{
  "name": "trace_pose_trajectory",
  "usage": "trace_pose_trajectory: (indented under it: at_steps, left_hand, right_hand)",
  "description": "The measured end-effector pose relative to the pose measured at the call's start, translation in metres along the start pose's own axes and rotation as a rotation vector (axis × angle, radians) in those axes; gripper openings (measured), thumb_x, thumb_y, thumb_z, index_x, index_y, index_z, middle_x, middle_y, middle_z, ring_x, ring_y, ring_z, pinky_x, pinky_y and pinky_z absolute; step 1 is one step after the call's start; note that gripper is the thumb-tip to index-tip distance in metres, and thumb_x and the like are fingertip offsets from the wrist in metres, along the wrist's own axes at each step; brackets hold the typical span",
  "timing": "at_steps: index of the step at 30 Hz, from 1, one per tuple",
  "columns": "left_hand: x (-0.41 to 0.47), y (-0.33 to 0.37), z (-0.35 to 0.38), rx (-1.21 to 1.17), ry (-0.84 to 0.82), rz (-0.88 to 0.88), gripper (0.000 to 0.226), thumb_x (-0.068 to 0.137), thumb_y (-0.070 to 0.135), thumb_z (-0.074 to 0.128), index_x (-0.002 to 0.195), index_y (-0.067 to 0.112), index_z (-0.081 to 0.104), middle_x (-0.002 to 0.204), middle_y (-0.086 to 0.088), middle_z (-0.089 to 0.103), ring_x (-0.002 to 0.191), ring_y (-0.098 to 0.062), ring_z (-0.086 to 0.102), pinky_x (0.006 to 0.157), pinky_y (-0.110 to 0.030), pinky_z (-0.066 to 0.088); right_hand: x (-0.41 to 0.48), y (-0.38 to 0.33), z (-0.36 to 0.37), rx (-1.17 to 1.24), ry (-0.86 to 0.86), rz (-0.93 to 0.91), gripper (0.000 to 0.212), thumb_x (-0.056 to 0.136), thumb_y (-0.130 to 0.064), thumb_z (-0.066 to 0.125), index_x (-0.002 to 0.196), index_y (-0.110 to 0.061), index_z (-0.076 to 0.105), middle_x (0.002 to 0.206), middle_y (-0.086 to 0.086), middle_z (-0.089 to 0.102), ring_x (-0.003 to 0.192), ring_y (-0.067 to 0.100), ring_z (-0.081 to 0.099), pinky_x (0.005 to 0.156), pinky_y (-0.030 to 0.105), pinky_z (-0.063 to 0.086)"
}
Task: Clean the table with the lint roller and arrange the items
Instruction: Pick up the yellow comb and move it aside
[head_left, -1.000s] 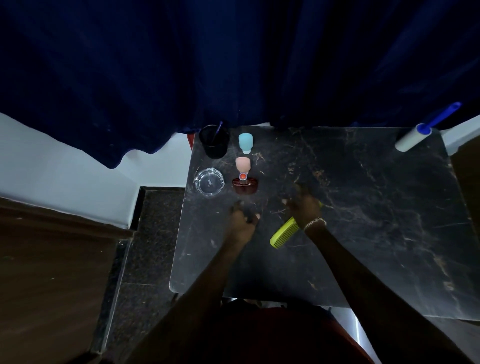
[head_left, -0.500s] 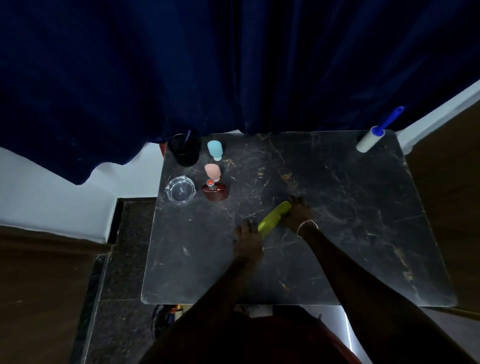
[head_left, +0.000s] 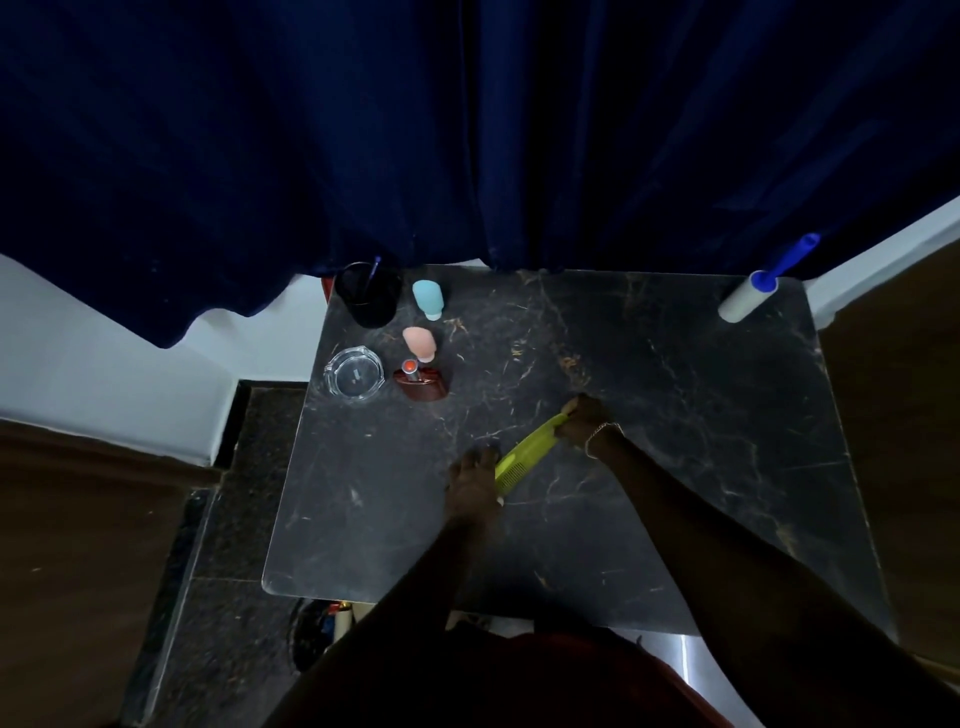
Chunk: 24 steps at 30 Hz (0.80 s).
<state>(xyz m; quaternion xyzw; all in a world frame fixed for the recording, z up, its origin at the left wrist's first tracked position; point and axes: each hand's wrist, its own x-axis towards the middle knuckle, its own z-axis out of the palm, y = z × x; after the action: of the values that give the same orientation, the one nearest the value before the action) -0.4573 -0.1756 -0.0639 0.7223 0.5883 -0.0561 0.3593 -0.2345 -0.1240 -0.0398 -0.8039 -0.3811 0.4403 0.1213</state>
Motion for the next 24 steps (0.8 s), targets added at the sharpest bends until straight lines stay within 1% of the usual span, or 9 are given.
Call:
trace_pose_trajectory:
  at_steps: [2, 4, 8, 11, 13, 17, 19, 22, 24]
  left_hand:
    - [0.002, -0.007, 0.005, 0.021, 0.011, -0.011, 0.082, 0.078, 0.018, 0.073, 0.152, 0.024, 0.039, 0.149, -0.013, 0.047, 0.136, -0.038, 0.045, 0.113, -0.047, 0.039]
    - [0.002, -0.012, 0.009, 0.031, 0.019, -0.012, 0.08, 0.075, 0.02, 0.07, 0.149, 0.024, 0.04, 0.144, -0.012, 0.051, 0.133, -0.038, 0.047, 0.11, -0.047, 0.042]
    - [-0.009, -0.008, 0.007, 0.094, 0.02, 0.03, 0.078, 0.082, 0.028, 0.065, 0.155, 0.022, 0.037, 0.155, -0.013, 0.039, 0.136, -0.039, 0.042, 0.109, -0.049, 0.045]
    - [-0.022, -0.005, 0.009, 0.131, 0.018, 0.077, 0.073, 0.089, 0.038, 0.059, 0.156, 0.021, 0.034, 0.159, -0.011, 0.033, 0.14, -0.035, 0.036, 0.108, -0.05, 0.045]
    - [-0.028, -0.005, 0.012, 0.161, 0.033, 0.104, 0.069, 0.093, 0.042, 0.053, 0.155, 0.02, 0.035, 0.156, -0.01, 0.035, 0.138, -0.034, 0.037, 0.107, -0.049, 0.045]
    - [-0.031, -0.001, 0.012, 0.155, 0.09, 0.134, 0.059, 0.098, 0.039, 0.049, 0.152, 0.014, 0.043, 0.151, -0.012, 0.046, 0.133, -0.035, 0.045, 0.103, -0.047, 0.047]
    - [-0.031, -0.001, 0.012, 0.113, 0.131, 0.138, 0.055, 0.098, 0.037, 0.05, 0.147, 0.011, 0.051, 0.145, -0.014, 0.054, 0.128, -0.037, 0.052, 0.1, -0.047, 0.051]
    - [-0.03, -0.001, 0.015, 0.047, 0.183, 0.164, 0.043, 0.098, 0.031, 0.054, 0.134, 0.008, 0.062, 0.129, -0.018, 0.064, 0.114, -0.039, 0.062, 0.095, -0.045, 0.055]
    - [-0.03, 0.002, 0.013, 0.021, 0.201, 0.185, 0.035, 0.1, 0.029, 0.053, 0.127, 0.01, 0.065, 0.123, -0.017, 0.065, 0.109, -0.039, 0.063, 0.093, -0.044, 0.055]
  right_hand:
    - [-0.003, 0.003, 0.003, 0.181, -0.027, 0.067, 0.037, 0.073, 0.008, 0.07, 0.106, -0.004, 0.059, 0.105, 0.022, 0.067, 0.086, 0.036, 0.068, 0.077, 0.047, 0.059]
    - [-0.011, 0.01, 0.007, 0.389, -0.076, 0.128, 0.034, 0.078, 0.012, 0.062, 0.103, -0.01, 0.054, 0.096, 0.024, 0.066, 0.071, 0.034, 0.067, 0.069, 0.046, 0.058]
    - [-0.026, 0.031, 0.007, 0.609, -0.072, 0.079, 0.037, 0.075, 0.015, 0.067, 0.09, -0.015, 0.052, 0.096, 0.024, 0.064, 0.077, 0.036, 0.067, 0.071, 0.049, 0.059]
    - [-0.035, 0.033, 0.0, 0.742, -0.05, 0.049, 0.036, 0.076, 0.02, 0.064, 0.095, -0.008, 0.052, 0.091, 0.015, 0.063, 0.073, 0.03, 0.066, 0.053, 0.032, 0.059]
    - [-0.036, 0.031, -0.004, 0.785, -0.042, 0.035, 0.034, 0.077, 0.02, 0.063, 0.099, -0.004, 0.052, 0.087, 0.012, 0.064, 0.067, 0.026, 0.068, 0.049, 0.029, 0.057]
    - [-0.035, 0.026, -0.01, 0.78, -0.036, 0.007, 0.032, 0.079, 0.018, 0.063, 0.097, -0.007, 0.055, 0.087, 0.017, 0.065, 0.055, 0.019, 0.07, 0.048, 0.026, 0.056]
    - [-0.034, 0.022, -0.013, 0.792, -0.034, -0.01, 0.031, 0.08, 0.017, 0.062, 0.098, -0.007, 0.054, 0.085, 0.015, 0.065, 0.054, 0.017, 0.07, 0.049, 0.027, 0.057]
    - [-0.034, 0.015, -0.016, 0.795, -0.036, -0.049, 0.028, 0.082, 0.013, 0.063, 0.095, -0.011, 0.055, 0.081, 0.012, 0.067, 0.056, 0.02, 0.07, 0.057, 0.032, 0.058]
    - [-0.034, 0.01, -0.018, 0.792, -0.022, -0.073, 0.027, 0.083, 0.009, 0.065, 0.095, -0.012, 0.055, 0.08, 0.012, 0.069, 0.055, 0.018, 0.07, 0.057, 0.029, 0.056]
